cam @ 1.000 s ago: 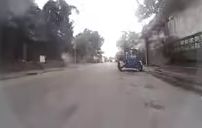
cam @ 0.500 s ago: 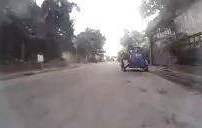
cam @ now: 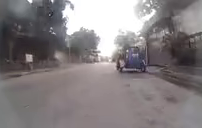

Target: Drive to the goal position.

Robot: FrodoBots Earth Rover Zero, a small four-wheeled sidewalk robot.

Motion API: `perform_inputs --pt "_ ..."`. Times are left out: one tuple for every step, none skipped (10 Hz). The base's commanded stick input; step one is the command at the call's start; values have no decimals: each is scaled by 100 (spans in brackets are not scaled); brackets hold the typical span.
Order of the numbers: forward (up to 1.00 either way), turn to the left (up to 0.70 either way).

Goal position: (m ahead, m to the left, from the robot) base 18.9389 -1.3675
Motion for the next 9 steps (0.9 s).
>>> perform_inputs --pt "100 0" --pt "100 0" --pt "100 0" --pt "100 0" --pt "100 0" --pt "100 0" --pt "100 0" --pt "100 0" --pt "100 0"
